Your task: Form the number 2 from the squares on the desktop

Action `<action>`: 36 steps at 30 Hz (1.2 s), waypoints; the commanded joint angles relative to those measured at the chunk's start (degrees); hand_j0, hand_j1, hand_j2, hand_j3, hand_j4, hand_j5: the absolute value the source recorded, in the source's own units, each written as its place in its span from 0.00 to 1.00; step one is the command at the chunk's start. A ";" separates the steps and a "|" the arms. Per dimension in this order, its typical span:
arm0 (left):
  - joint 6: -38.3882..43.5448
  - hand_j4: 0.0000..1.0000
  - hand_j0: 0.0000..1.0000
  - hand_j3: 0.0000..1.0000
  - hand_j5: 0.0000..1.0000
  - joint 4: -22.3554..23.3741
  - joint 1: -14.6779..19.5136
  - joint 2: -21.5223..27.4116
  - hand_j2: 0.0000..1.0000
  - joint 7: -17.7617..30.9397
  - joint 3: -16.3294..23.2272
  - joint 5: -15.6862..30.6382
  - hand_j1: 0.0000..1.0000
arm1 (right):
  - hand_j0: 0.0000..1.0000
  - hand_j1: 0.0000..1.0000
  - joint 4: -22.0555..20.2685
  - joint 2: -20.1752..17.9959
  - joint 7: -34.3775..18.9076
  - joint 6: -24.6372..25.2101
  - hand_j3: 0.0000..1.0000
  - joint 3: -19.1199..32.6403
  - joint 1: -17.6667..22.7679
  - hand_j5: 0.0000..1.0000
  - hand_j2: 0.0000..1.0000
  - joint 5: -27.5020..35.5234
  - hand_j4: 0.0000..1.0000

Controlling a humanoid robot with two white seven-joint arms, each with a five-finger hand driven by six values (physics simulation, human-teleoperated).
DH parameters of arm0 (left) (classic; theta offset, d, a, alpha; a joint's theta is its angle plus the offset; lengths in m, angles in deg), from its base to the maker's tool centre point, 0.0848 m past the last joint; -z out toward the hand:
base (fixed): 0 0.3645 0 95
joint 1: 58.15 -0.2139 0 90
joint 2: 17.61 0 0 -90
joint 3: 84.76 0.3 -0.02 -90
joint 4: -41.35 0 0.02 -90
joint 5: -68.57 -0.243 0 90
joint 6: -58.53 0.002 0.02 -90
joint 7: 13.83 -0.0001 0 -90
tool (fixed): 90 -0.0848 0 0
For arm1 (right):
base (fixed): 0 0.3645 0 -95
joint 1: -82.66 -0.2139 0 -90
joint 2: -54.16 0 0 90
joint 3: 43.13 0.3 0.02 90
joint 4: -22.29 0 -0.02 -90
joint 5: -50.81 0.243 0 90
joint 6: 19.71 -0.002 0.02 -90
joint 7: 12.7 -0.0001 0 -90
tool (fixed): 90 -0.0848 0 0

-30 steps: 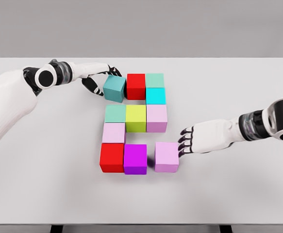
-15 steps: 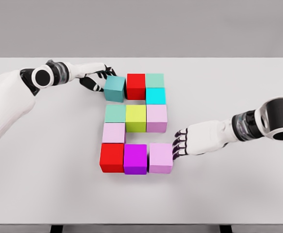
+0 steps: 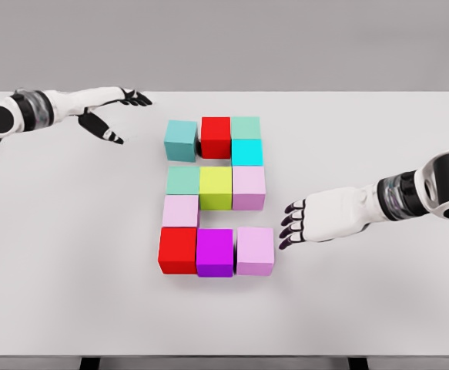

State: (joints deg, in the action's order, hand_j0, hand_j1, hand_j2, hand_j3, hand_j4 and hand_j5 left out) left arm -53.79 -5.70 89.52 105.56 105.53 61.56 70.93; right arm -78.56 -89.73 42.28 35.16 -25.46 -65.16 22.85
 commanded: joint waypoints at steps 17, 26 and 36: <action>-12.68 1.00 1.00 1.00 1.00 -4.28 -4.93 4.72 1.00 5.63 1.16 3.26 1.00 | 1.00 1.00 -0.05 2.30 0.02 0.13 1.00 -1.24 -0.44 1.00 1.00 1.07 1.00; -12.68 1.00 1.00 1.00 1.00 -3.05 -4.94 2.61 1.00 5.63 1.25 3.00 1.00 | 1.00 1.00 0.13 0.28 0.02 0.13 1.00 -0.98 -1.32 1.00 1.00 1.07 1.00; -12.68 1.00 1.00 1.00 1.00 -2.17 -4.93 1.47 1.00 5.63 1.25 2.82 1.00 | 1.00 1.00 6.37 -3.06 0.02 0.13 1.00 8.34 -0.53 1.00 1.00 1.42 1.00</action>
State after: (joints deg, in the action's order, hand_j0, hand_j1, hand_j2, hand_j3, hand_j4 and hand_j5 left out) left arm -66.61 -7.92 84.58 107.11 111.18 62.91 73.35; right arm -73.75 -92.50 42.29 35.18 -18.12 -65.70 23.93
